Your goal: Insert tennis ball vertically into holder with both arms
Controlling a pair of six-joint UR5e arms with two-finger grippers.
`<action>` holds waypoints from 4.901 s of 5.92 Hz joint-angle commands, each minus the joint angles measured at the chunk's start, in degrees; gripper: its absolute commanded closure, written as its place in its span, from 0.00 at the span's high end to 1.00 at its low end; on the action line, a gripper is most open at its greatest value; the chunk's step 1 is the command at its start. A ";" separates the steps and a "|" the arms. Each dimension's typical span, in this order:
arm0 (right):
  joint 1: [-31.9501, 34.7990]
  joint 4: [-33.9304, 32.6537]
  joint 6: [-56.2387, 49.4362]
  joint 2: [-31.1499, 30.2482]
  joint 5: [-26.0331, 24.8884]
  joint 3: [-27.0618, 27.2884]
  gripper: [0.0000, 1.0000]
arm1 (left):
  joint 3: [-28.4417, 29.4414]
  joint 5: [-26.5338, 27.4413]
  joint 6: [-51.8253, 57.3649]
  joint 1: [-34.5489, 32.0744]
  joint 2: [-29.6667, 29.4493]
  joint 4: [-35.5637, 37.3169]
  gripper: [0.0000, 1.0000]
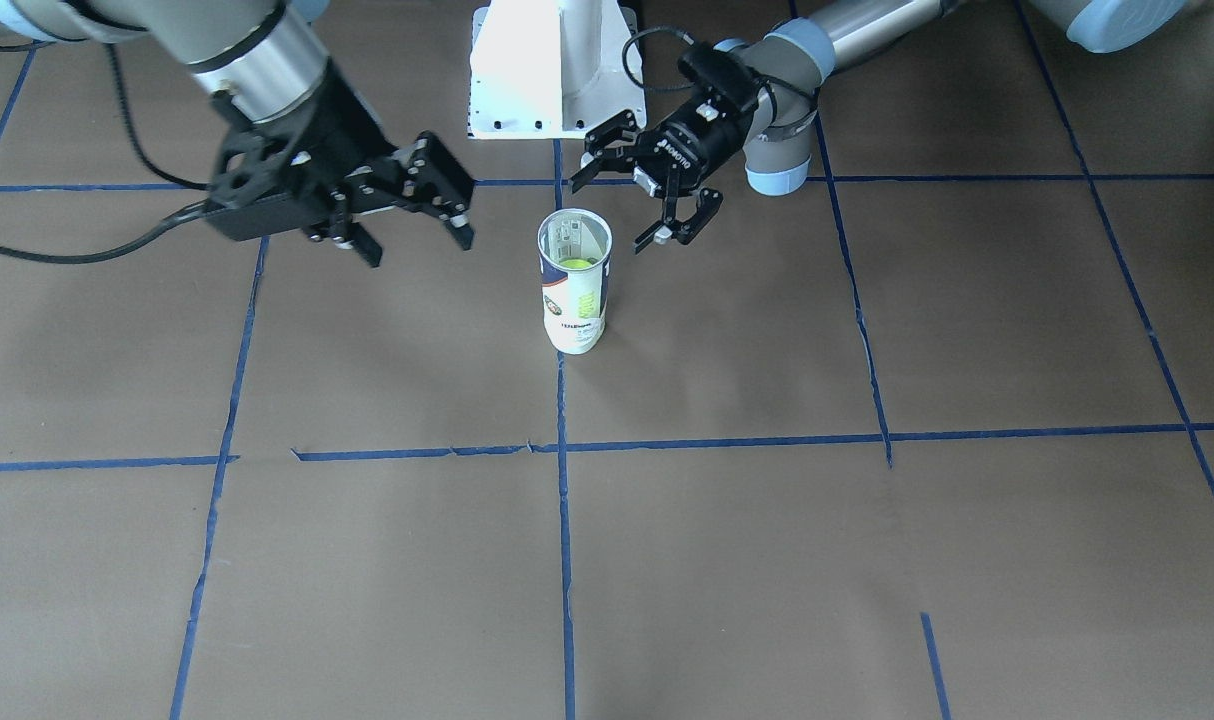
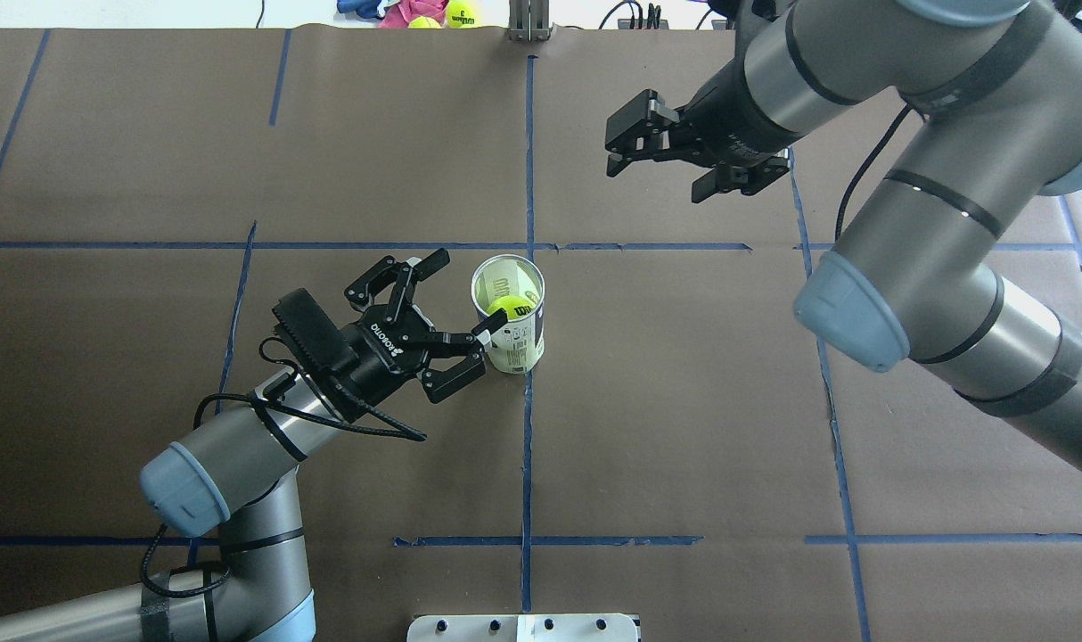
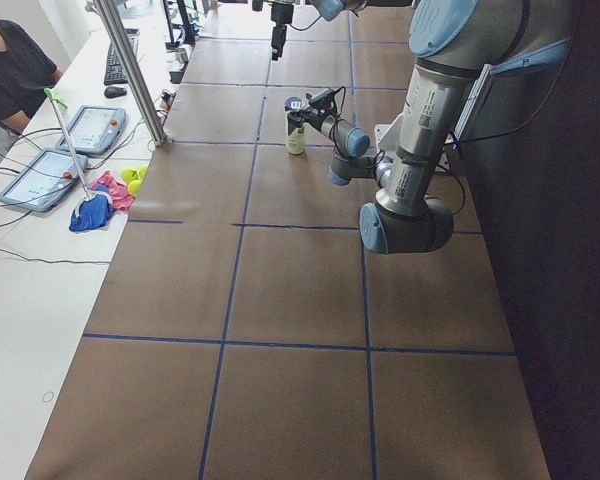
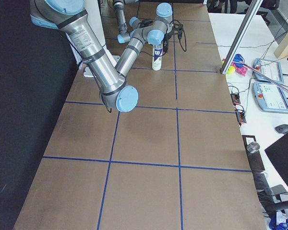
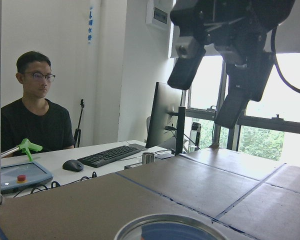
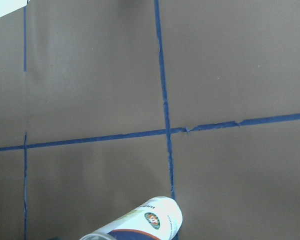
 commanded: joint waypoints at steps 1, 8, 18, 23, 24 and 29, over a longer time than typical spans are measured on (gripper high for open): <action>4.80 -0.14 -5.68 -3.55 0.54 -0.83 0.99 | -7.28 0.69 -0.09 -0.17 1.05 0.32 1.00; 25.26 0.65 -52.56 -8.84 6.66 -22.35 0.99 | -7.32 -10.18 -22.59 -19.18 8.61 31.01 0.99; 34.97 0.48 -62.11 -24.05 9.77 -25.01 1.00 | 2.96 -78.67 16.08 -73.69 14.12 101.86 1.00; 43.93 -10.77 -79.40 -27.47 10.05 -22.29 1.00 | -0.89 -74.31 16.43 -75.15 19.42 106.74 1.00; 43.84 -10.95 -78.92 -27.22 5.68 -21.59 1.00 | -4.82 -74.10 16.34 -74.80 22.55 107.02 1.00; 38.17 -13.15 -79.53 -32.91 6.08 -19.48 1.00 | -11.81 -74.09 17.74 -72.17 30.41 107.46 1.00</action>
